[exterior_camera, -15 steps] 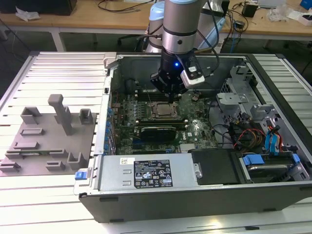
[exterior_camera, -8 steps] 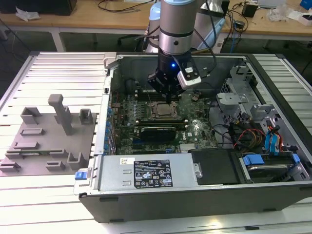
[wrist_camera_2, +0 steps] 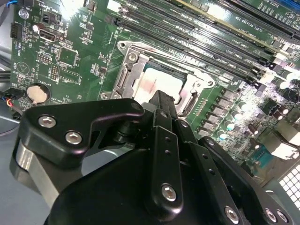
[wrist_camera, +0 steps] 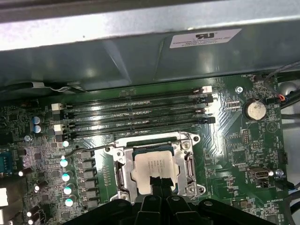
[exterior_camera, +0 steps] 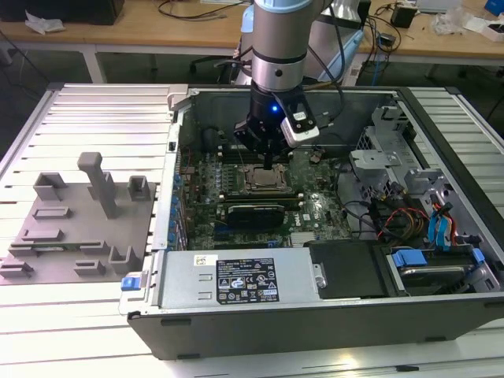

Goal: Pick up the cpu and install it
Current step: 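Install the first cpu locking lever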

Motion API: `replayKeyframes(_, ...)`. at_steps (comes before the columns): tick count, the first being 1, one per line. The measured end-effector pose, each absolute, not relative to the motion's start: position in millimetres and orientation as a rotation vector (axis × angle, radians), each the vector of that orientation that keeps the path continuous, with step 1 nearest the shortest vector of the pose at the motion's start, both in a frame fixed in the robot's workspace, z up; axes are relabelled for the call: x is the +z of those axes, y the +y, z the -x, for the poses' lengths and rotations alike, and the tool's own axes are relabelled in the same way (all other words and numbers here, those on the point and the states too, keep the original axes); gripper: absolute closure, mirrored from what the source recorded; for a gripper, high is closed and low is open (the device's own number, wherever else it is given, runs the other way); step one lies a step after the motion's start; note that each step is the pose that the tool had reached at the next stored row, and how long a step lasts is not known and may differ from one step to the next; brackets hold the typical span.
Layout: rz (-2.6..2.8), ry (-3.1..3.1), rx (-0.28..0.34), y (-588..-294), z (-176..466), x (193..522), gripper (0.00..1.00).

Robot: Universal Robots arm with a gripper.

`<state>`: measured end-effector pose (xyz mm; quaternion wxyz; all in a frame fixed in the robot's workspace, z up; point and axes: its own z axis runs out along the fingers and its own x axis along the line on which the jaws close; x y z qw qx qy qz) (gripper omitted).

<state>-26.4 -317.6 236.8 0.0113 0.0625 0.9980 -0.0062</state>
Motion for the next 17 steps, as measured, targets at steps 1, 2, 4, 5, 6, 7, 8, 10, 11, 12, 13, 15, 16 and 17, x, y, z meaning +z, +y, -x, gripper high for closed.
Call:
replayKeyframes(1, -0.195, 3.113, -0.019, -317.6, 26.4, 236.6, 0.89)
replayKeyframes(2, -0.195, 3.113, -0.019, -317.6, 26.4, 236.6, 0.89)
replayKeyframes(4, -0.195, 3.113, -0.019, -317.6, 26.4, 236.6, 0.89)
replayKeyframes(5, -0.195, 3.113, -0.019, -317.6, 26.4, 236.5, 0.89)
replayKeyframes(6, -0.195, 3.113, -0.019, -317.6, 26.4, 236.5, 0.89)
replayKeyframes(7, -0.195, 3.113, -0.019, -317.6, 26.4, 236.5, 0.89)
replayKeyframes(8, -0.195, 3.113, -0.019, -317.6, 26.4, 236.5, 0.89)
replayKeyframes(10, -0.195, 3.113, -0.019, -317.6, 26.4, 236.4, 0.89)
replayKeyframes(11, -0.195, 3.113, -0.019, -317.6, 26.4, 236.4, 0.89)
replayKeyframes(12, -0.195, 3.113, -0.019, -317.5, 26.4, 237.0, 0.89)
replayKeyframes(13, -0.195, 3.113, -0.019, -317.4, 26.4, 239.3, 0.89)
replayKeyframes(15, -0.195, 3.113, -0.019, -317.4, 26.4, 244.5, 0.89)
replayKeyframes(16, -0.195, 3.113, -0.019, -317.4, 26.4, 248.0, 0.89)
replayKeyframes(17, -0.195, 3.113, -0.019, -317.4, 26.4, 248.1, 0.89)
